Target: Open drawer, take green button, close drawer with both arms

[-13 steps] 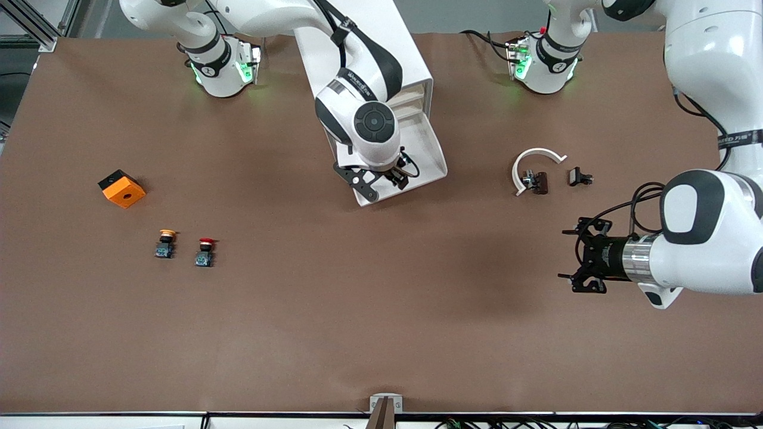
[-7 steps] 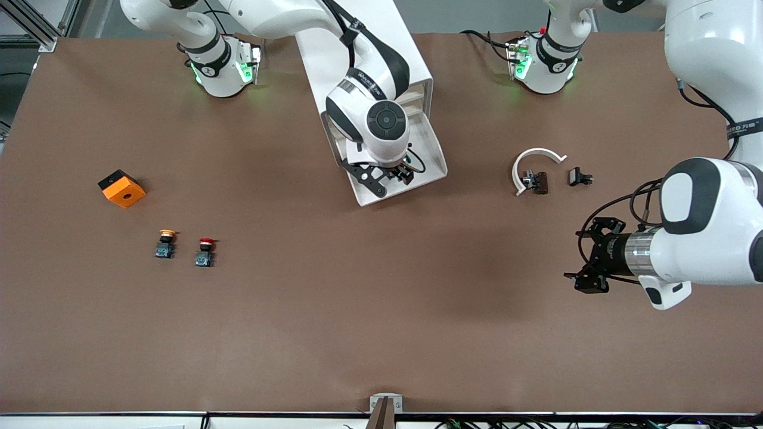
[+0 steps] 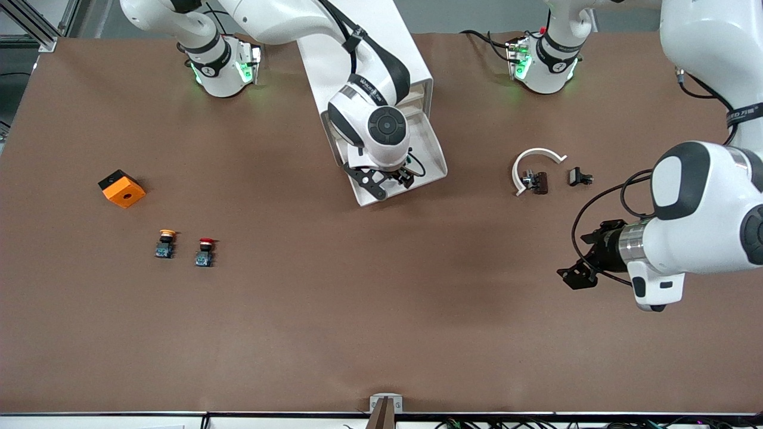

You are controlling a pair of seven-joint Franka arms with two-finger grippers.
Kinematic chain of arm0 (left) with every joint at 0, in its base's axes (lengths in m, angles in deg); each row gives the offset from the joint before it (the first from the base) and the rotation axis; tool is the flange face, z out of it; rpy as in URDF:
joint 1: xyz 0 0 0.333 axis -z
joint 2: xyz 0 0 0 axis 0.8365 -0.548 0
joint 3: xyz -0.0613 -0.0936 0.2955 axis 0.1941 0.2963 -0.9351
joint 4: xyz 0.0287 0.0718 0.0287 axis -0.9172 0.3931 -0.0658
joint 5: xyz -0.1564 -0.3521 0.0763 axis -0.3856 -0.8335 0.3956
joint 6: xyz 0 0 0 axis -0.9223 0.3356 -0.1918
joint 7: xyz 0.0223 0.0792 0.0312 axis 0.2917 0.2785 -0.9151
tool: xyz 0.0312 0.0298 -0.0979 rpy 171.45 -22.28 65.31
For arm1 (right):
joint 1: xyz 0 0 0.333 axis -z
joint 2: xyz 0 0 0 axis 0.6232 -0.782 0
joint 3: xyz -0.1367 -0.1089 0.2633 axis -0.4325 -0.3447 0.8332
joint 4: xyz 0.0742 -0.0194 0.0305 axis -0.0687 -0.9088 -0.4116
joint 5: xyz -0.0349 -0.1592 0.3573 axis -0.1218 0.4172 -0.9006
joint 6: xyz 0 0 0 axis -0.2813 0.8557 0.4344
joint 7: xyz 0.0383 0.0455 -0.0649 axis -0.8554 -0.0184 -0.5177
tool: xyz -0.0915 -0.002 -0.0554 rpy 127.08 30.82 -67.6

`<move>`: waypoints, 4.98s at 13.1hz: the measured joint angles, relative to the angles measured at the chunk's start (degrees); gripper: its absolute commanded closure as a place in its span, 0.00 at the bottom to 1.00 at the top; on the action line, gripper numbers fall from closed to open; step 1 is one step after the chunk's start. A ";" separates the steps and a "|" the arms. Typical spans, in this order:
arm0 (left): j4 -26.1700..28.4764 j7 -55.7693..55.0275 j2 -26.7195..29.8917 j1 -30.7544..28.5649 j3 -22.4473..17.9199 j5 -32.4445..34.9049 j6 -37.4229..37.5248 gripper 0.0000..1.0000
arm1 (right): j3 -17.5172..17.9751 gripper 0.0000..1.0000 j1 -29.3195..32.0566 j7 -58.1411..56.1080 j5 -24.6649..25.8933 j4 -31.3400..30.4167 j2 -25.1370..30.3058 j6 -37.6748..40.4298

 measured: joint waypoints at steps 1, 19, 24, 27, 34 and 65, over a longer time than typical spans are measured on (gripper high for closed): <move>0.57 2.22 0.96 0.01 0.01 0.05 0.01 0.00 | 0.00 0.00 -0.09 0.00 0.00 0.00 -0.22 -0.31; 29.23 17.52 16.26 0.39 6.85 0.44 -17.58 0.00 | -1.04 0.69 2.23 -0.21 0.00 5.24 0.36 6.43; 33.41 17.55 16.29 0.60 12.76 4.38 -21.22 0.00 | -1.53 0.69 11.51 -21.92 0.03 10.80 4.57 21.50; 37.33 17.55 14.74 2.42 15.29 4.92 -29.40 0.00 | -2.07 0.69 18.66 -45.59 3.90 10.67 5.92 24.46; 38.71 5.45 3.45 12.66 15.52 6.31 -38.66 0.00 | -2.25 0.69 27.98 -71.81 9.03 0.24 4.65 9.03; 34.95 -23.47 -1.87 16.97 23.39 6.81 -32.35 0.00 | -2.18 0.00 36.09 -75.46 11.57 -5.67 -2.58 -5.10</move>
